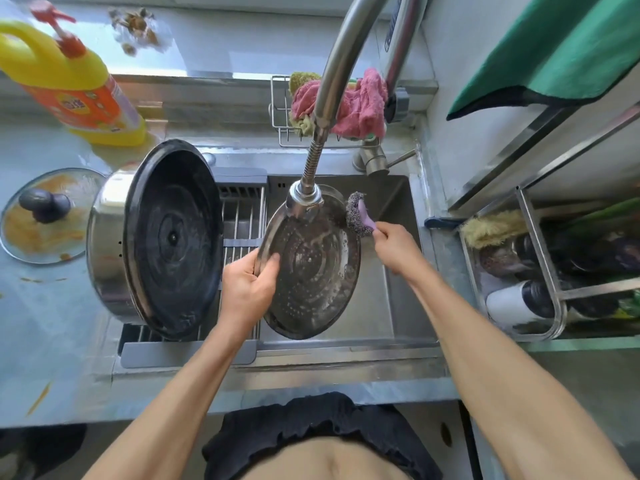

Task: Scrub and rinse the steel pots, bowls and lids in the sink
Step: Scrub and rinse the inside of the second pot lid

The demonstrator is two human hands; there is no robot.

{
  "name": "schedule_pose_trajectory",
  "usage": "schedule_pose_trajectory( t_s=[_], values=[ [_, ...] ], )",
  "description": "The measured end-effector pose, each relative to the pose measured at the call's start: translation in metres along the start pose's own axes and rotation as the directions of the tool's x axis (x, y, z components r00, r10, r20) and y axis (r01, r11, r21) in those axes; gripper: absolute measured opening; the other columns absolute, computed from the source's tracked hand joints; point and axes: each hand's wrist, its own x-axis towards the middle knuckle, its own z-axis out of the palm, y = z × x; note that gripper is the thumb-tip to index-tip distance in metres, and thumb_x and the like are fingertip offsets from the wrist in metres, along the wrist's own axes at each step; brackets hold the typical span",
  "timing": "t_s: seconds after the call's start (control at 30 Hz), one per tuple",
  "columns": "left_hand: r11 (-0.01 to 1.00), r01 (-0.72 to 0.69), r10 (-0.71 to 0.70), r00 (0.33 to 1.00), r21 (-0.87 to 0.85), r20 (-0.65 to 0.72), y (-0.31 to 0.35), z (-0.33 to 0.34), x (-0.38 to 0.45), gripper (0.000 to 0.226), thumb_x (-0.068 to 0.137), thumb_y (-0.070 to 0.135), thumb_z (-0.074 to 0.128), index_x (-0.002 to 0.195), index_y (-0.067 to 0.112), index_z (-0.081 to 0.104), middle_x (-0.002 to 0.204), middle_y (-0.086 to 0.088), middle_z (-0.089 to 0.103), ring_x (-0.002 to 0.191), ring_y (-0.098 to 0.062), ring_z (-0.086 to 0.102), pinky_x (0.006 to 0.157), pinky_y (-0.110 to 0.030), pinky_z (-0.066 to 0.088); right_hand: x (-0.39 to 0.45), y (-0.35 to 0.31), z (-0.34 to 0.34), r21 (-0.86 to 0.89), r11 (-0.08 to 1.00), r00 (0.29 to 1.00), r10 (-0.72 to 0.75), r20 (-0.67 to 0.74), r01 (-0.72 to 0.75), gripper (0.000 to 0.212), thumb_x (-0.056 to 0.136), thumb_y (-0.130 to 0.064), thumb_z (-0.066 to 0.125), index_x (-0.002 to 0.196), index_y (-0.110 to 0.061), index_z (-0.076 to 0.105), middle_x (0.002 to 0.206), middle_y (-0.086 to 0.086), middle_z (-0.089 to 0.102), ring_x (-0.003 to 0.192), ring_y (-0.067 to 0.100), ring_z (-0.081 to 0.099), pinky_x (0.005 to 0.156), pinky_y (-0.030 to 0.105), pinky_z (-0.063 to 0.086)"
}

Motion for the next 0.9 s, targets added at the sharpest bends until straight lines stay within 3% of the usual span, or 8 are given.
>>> schedule_pose_trajectory(
  t_s=[0.1,0.23,0.37,0.43,0.53,0.67,0.77,0.9],
  values=[
    [0.994,0.067,-0.075,0.993,-0.083,-0.092,-0.002,-0.006,0.004,0.042,0.099,0.018,0.062,0.069,-0.008,0.05,0.058,0.001,0.045,0.056,-0.011,0.039,0.053,-0.027,0.032,-0.011,0.016,0.018,0.064,0.997,0.999,0.049,0.008,-0.049,0.028,0.1,-0.015,0.039,0.095,-0.02,0.066,0.072,0.002,0.057,0.068,0.025,0.05,0.05,0.026,0.031],
    [0.978,0.139,-0.171,0.961,-0.154,-0.216,0.001,-0.008,0.012,0.035,0.098,0.018,0.061,0.081,-0.012,0.057,0.069,-0.005,0.052,0.065,-0.013,0.048,0.06,-0.031,0.041,-0.043,0.032,0.038,0.137,0.986,0.995,0.085,0.048,-0.091,0.037,0.103,-0.013,0.037,0.13,-0.021,0.062,0.069,0.002,0.055,0.055,0.017,0.042,0.046,0.024,0.028],
    [0.955,0.205,-0.265,0.915,-0.215,-0.304,0.009,0.001,0.019,0.022,0.095,0.014,0.059,0.073,0.017,0.065,0.07,0.01,0.063,0.067,-0.004,0.057,0.064,-0.026,0.049,-0.079,0.036,0.054,0.051,0.999,0.996,0.009,0.088,-0.014,0.038,0.104,-0.017,0.039,0.135,-0.033,0.056,0.087,0.0,0.062,0.07,0.015,0.053,0.059,0.025,0.035],
    [0.947,0.223,-0.286,0.913,-0.232,-0.292,0.014,0.005,0.024,0.023,0.093,0.012,0.057,0.074,0.023,0.064,0.071,0.012,0.063,0.069,-0.003,0.058,0.065,-0.025,0.05,-0.103,0.035,0.064,0.018,1.0,0.992,-0.022,0.121,0.02,0.039,0.105,-0.021,0.04,0.139,-0.035,0.051,0.098,0.003,0.069,0.074,0.015,0.06,0.063,0.029,0.044],
    [0.911,0.276,-0.36,0.894,-0.307,-0.266,0.022,0.015,0.029,0.022,0.089,0.008,0.055,0.072,0.021,0.062,0.072,0.007,0.061,0.073,-0.011,0.058,0.066,-0.031,0.05,-0.124,0.036,0.052,-0.024,0.998,0.998,-0.049,0.041,0.05,0.041,0.104,-0.02,0.041,0.144,-0.027,0.049,0.114,0.013,0.069,0.097,0.026,0.066,0.085,0.04,0.053],
    [0.764,0.404,-0.55,0.816,-0.503,-0.179,0.027,0.032,0.022,0.026,0.085,-0.003,0.05,0.084,0.017,0.066,0.086,-0.003,0.069,0.086,-0.022,0.067,0.078,-0.035,0.055,-0.126,0.032,0.028,-0.16,0.987,0.999,-0.036,-0.029,0.031,0.039,0.105,-0.021,0.037,0.14,-0.035,0.044,0.075,0.005,0.062,0.055,0.021,0.057,0.046,0.032,0.043],
    [0.703,0.441,-0.598,0.791,-0.558,-0.129,0.032,0.042,0.012,0.031,0.086,-0.01,0.047,0.091,0.015,0.064,0.098,-0.006,0.069,0.098,-0.024,0.066,0.092,-0.039,0.055,-0.145,0.009,0.034,-0.324,0.926,0.981,-0.173,0.093,0.194,0.033,0.104,-0.02,0.036,0.134,-0.03,0.04,0.071,0.005,0.054,0.055,0.025,0.05,0.052,0.033,0.037],
    [0.505,0.505,-0.727,0.686,-0.7,-0.029,0.027,0.044,0.007,0.04,0.083,-0.016,0.045,0.116,0.002,0.061,0.118,-0.02,0.068,0.108,-0.035,0.067,0.099,-0.05,0.053,-0.134,0.023,0.021,-0.322,0.945,0.998,-0.068,-0.019,0.058,0.031,0.102,-0.016,0.038,0.13,-0.026,0.046,0.073,0.005,0.056,0.061,0.027,0.057,0.057,0.04,0.05]
  ],
)
